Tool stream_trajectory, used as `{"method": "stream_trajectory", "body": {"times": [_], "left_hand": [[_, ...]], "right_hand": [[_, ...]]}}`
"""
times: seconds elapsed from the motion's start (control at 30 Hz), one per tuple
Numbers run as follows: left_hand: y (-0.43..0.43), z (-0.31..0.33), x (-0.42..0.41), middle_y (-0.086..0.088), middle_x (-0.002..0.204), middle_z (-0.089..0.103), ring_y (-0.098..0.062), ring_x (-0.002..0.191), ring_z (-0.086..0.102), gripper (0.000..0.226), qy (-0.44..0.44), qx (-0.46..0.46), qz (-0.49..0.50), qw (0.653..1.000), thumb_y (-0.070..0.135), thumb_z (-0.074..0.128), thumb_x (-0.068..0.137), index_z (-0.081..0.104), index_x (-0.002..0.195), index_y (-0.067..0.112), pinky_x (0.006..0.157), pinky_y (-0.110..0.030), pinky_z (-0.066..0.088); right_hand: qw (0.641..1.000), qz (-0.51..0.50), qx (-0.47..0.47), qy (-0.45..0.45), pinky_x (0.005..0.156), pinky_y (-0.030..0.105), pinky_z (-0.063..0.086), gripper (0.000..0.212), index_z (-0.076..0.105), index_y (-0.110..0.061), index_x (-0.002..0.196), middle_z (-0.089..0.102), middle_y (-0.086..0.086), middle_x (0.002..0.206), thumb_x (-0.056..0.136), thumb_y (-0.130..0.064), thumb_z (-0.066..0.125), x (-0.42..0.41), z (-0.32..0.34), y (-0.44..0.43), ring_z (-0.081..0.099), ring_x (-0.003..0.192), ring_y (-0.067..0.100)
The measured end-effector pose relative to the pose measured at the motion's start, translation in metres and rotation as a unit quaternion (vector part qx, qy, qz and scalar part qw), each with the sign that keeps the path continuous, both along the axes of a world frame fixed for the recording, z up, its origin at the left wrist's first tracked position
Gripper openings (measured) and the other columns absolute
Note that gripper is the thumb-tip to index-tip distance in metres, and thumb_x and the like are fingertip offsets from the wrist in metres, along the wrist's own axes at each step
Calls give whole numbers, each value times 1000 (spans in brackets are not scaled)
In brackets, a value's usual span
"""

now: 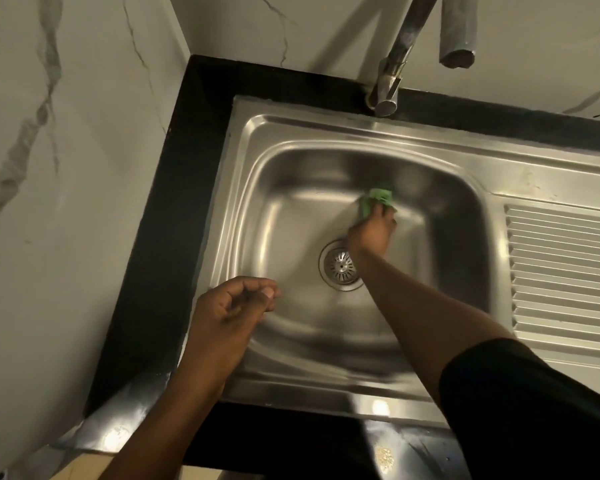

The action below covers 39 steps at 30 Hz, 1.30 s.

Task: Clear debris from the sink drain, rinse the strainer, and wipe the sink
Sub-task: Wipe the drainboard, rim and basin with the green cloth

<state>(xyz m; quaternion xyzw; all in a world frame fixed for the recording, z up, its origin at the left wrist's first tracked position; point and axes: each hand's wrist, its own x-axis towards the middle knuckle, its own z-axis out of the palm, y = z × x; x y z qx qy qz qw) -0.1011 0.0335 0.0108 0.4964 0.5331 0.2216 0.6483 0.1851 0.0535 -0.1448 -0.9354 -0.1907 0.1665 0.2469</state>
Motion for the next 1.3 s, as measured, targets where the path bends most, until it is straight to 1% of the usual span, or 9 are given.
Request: {"method": "stream_trajectory", "body": {"times": [0.13,0.3,0.43,0.77,0.9,1.0,1.1,1.2,1.3], "left_hand": [[-1,1,0,-1,98,83,-24,93,80,15,-1,4,6,1000,30,70,86,82,96,31,90,-40,61],[-2,5,1,1,99,83,-21,93,80,14,10,9,1,1000,17,72,97,82,98,26,88,-41,63],[-7,11,4,1,99,83,-20,94,79,13,-3,5,-2,1000,29,72,89,83,97,30,90,-38,62],[-14,17,13,-1,97,84,-19,92,80,14,8,6,-4,1000,12,70,98,81,101,20,86,-39,62],[-12,22,15,-1,96,83,-20,90,80,15,0,5,0,1000,11,69,99,81,100,20,83,-33,60],[-10,26,15,0,97,83,-19,90,80,15,-3,6,3,1000,12,69,99,81,99,21,85,-36,61],[-11,29,15,1,97,83,-20,92,80,15,-2,10,1,1000,13,69,99,81,99,22,87,-40,61],[-12,30,15,1,97,83,-19,91,79,14,-2,13,1,1000,13,69,99,81,100,21,86,-39,62],[-14,29,14,0,97,83,-19,91,79,15,0,15,0,1000,12,69,99,81,99,21,84,-35,62]], "right_hand": [[990,123,60,43,103,33,39,61,60,-10,137,53,17,140,79,7,55,-34,4,43,51,122,40],[927,370,22,60,100,38,44,61,69,-15,128,60,10,130,73,8,55,-79,1,48,49,122,36],[851,521,-11,59,95,40,44,49,73,-15,113,62,10,117,73,9,57,-75,2,21,51,115,36],[683,718,-103,88,87,42,51,17,77,-11,88,71,9,100,77,0,69,-51,29,-93,62,101,34],[682,679,-229,146,86,33,50,12,75,-10,90,69,10,104,82,-3,70,-14,45,-122,63,99,31],[726,581,-337,146,84,24,47,18,75,-13,107,71,8,113,93,-19,65,5,49,-126,63,96,23],[691,581,-410,128,87,27,53,22,74,-13,112,73,11,115,94,-19,65,25,64,-114,69,105,28],[662,633,-393,79,74,25,47,18,78,-12,94,74,10,104,81,-6,68,44,87,-86,69,99,28],[747,614,-254,3,75,25,41,25,76,-20,88,68,0,101,76,-3,62,53,97,-53,61,102,23]]}}
